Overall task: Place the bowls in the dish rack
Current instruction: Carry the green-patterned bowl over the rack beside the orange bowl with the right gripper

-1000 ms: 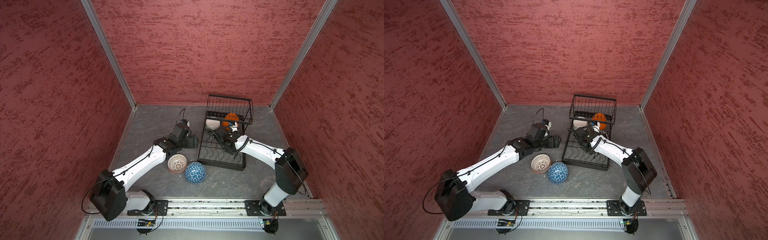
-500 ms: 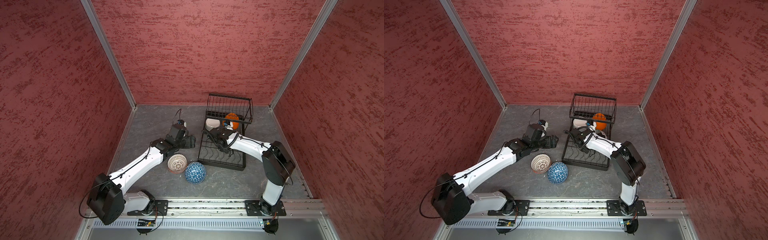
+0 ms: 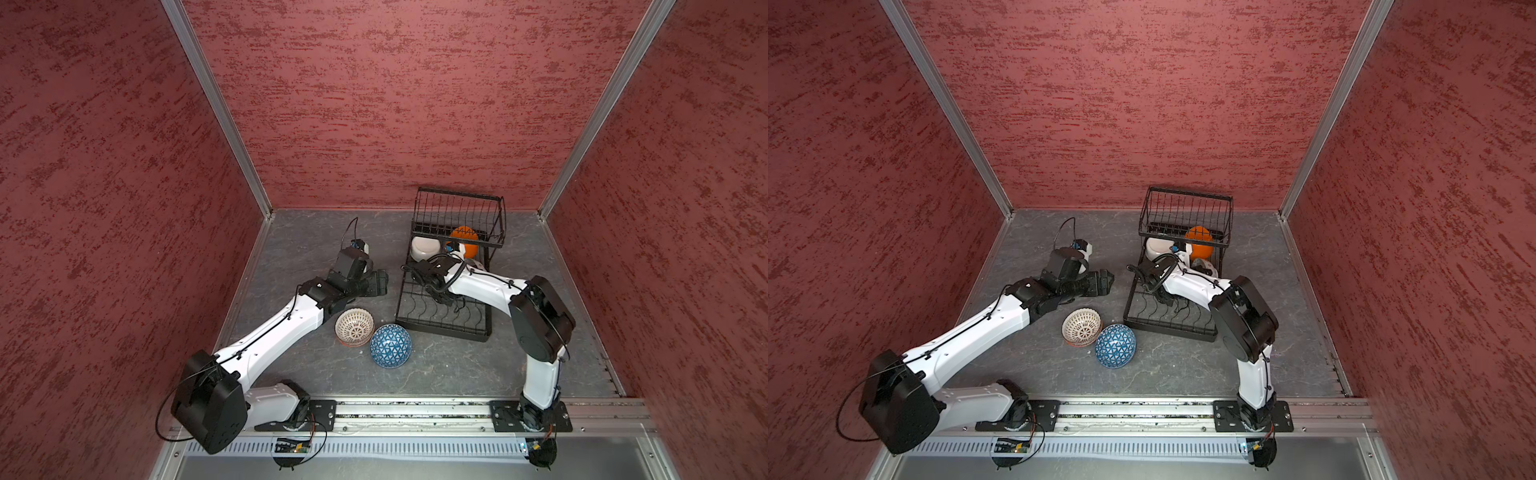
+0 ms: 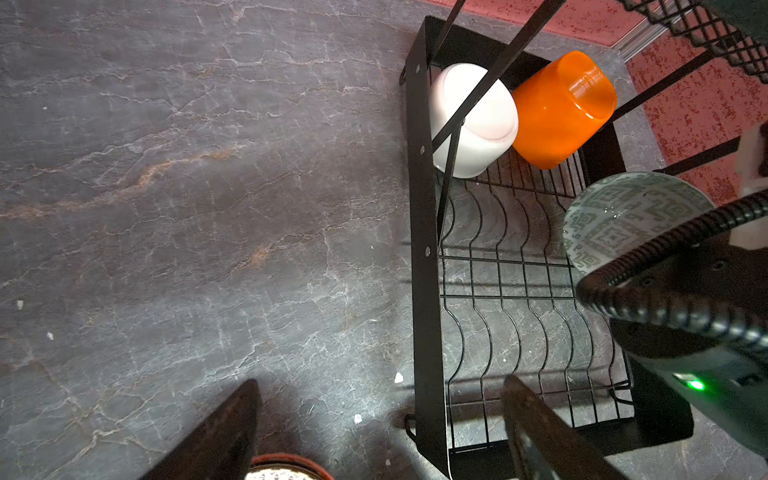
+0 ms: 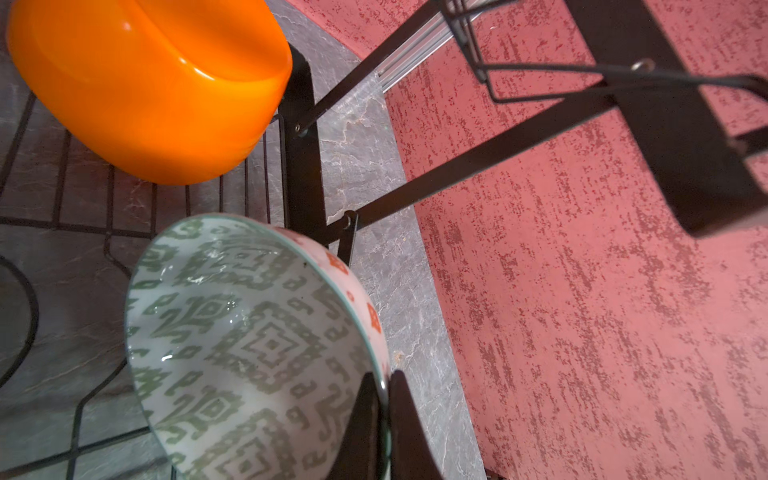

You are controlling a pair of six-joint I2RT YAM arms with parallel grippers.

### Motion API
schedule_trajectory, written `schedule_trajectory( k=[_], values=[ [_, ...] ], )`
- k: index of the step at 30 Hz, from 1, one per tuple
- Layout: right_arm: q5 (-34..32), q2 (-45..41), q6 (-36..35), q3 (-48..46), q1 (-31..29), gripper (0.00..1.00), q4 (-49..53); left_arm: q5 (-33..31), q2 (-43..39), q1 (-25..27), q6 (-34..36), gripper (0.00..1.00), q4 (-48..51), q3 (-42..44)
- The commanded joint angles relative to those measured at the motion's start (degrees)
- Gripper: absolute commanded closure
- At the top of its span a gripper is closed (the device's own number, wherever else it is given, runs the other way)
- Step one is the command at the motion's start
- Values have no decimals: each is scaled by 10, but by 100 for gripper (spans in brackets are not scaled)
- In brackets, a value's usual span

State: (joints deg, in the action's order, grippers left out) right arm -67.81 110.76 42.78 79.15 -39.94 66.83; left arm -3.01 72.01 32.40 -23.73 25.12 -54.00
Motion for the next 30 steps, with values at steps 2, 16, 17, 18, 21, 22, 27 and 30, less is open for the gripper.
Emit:
schedule_trajectory(
  k=[2, 16, 17, 18, 21, 22, 27, 30],
  values=[
    [-54, 7, 45, 21, 1, 100, 21, 5, -9, -5, 2, 10, -5, 8],
    [-76, 41, 60, 39, 6, 100, 12, 5, -21, -13, 5, 10, 1, 15],
    [-76, 44, 64, 40, 6, 100, 13, 4, -21, -13, 5, 10, 1, 15],
    [-76, 47, 67, 42, 7, 100, 15, 5, -21, -14, 5, 10, 1, 16],
    [-70, 52, 75, 44, 8, 100, 15, 5, -22, -15, 5, 10, 3, 15],
    [-68, 52, 75, 44, 8, 100, 14, 6, -23, -15, 7, 10, 3, 15],
    [-65, 52, 154, 46, 8, 100, 74, 6, -25, -15, 7, 10, 6, 17],
    [-70, 63, 223, 54, 9, 100, 136, 9, -24, -16, 8, 10, 5, 15]
  ],
)
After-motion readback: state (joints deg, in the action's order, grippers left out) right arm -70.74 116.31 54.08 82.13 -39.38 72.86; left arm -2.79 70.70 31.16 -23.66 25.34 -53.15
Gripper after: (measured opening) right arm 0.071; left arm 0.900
